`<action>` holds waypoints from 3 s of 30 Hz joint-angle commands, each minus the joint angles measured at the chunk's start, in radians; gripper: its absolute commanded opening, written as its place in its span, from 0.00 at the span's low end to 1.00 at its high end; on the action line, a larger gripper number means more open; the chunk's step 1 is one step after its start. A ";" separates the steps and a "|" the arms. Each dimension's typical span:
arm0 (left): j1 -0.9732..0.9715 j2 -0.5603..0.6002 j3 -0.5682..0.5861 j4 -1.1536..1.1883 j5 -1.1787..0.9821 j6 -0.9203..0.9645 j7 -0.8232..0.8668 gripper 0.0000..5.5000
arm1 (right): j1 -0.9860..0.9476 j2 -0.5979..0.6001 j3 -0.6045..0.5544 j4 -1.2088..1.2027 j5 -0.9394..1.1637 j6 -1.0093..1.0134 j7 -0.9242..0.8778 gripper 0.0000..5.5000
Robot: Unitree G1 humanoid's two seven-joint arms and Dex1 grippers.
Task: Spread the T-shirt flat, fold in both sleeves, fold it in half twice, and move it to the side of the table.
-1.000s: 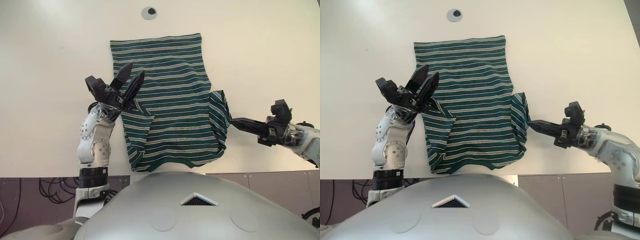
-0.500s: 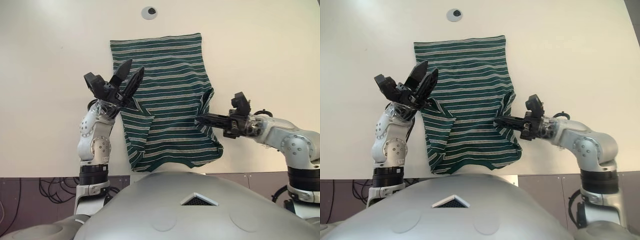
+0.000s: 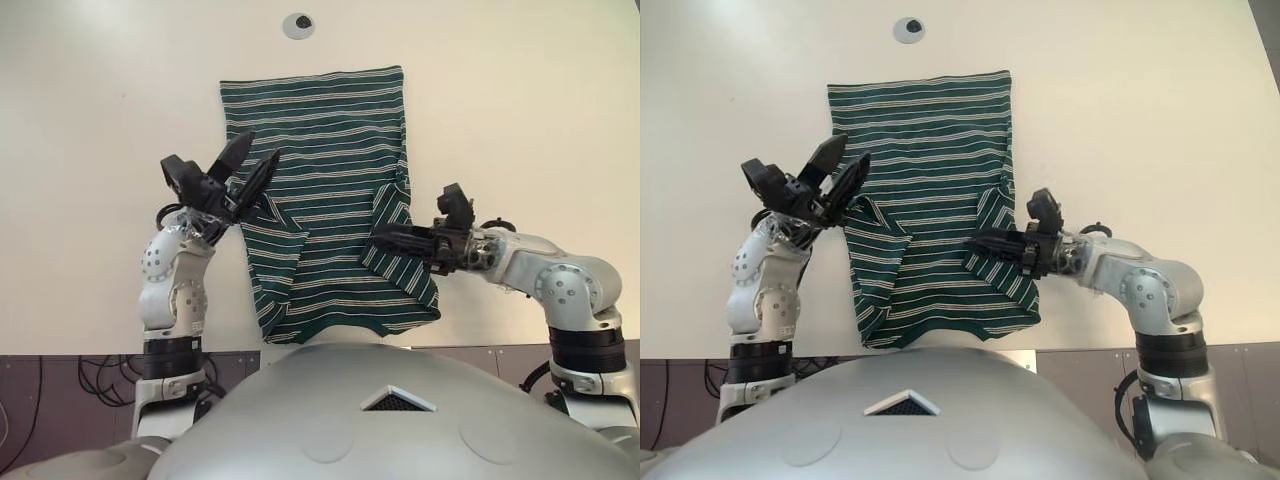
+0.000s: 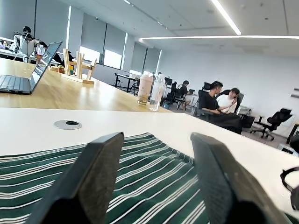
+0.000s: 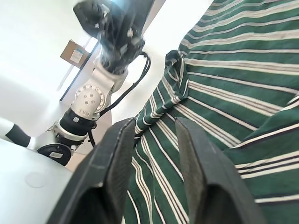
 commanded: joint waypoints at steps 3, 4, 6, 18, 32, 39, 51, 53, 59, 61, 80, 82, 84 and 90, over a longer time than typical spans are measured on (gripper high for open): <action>0.207 0.178 0.114 -0.080 0.156 -0.250 -0.128 0.48 | 0.131 -0.158 -0.102 0.010 -0.268 -0.479 0.235 0.40; 0.269 0.218 0.118 -0.079 0.213 -0.336 -0.171 0.48 | 0.172 -0.192 -0.135 0.029 -0.302 -0.569 0.302 0.40; 0.384 0.310 0.107 -0.075 0.346 -0.506 -0.245 0.48 | 0.250 -0.260 -0.194 0.093 -0.370 -0.747 0.426 0.40; 0.407 0.538 -0.004 0.192 0.879 -1.068 -0.118 0.48 | 0.330 -0.266 -0.106 0.415 -0.780 -1.672 0.506 0.40; 0.369 0.565 -0.222 0.282 1.032 -1.087 0.069 0.45 | 0.286 -0.278 0.128 0.469 -0.978 -1.918 0.274 0.41; 0.361 0.604 -0.280 0.267 1.041 -1.042 0.102 0.21 | 0.272 -0.324 0.187 0.466 -0.974 -1.914 0.221 0.19; 0.341 0.646 -0.345 0.208 1.002 -0.989 0.118 0.01 | 0.283 -0.383 0.255 0.442 -0.924 -1.882 0.186 0.00; 0.355 0.674 -0.374 0.172 0.909 -0.939 0.082 0.01 | 0.300 -0.399 0.271 0.407 -0.845 -1.820 0.204 0.00; 0.460 1.008 -0.418 -0.273 0.062 -0.399 -0.192 0.01 | 0.431 -0.621 0.218 -0.023 -0.112 -1.166 0.363 0.00; 0.427 1.028 -0.374 -0.327 -0.096 -0.311 -0.239 0.01 | 0.407 -0.627 0.171 -0.081 0.019 -1.065 0.367 0.00; -0.381 0.317 -0.193 0.501 0.038 -0.123 -0.004 0.01 | -0.382 0.044 0.156 0.582 -0.342 -0.767 0.009 0.00; -0.464 0.269 -0.189 0.612 0.096 -0.166 0.006 0.01 | -0.431 0.080 0.158 0.665 -0.412 -0.780 -0.030 0.00; -0.527 0.235 -0.183 0.689 0.149 -0.201 0.024 0.01 | -0.468 0.111 0.148 0.728 -0.459 -0.791 -0.057 0.00; -0.664 0.191 -0.162 0.906 0.307 -0.247 0.146 0.01 | -0.629 0.203 0.122 0.964 -0.596 -0.876 -0.129 0.00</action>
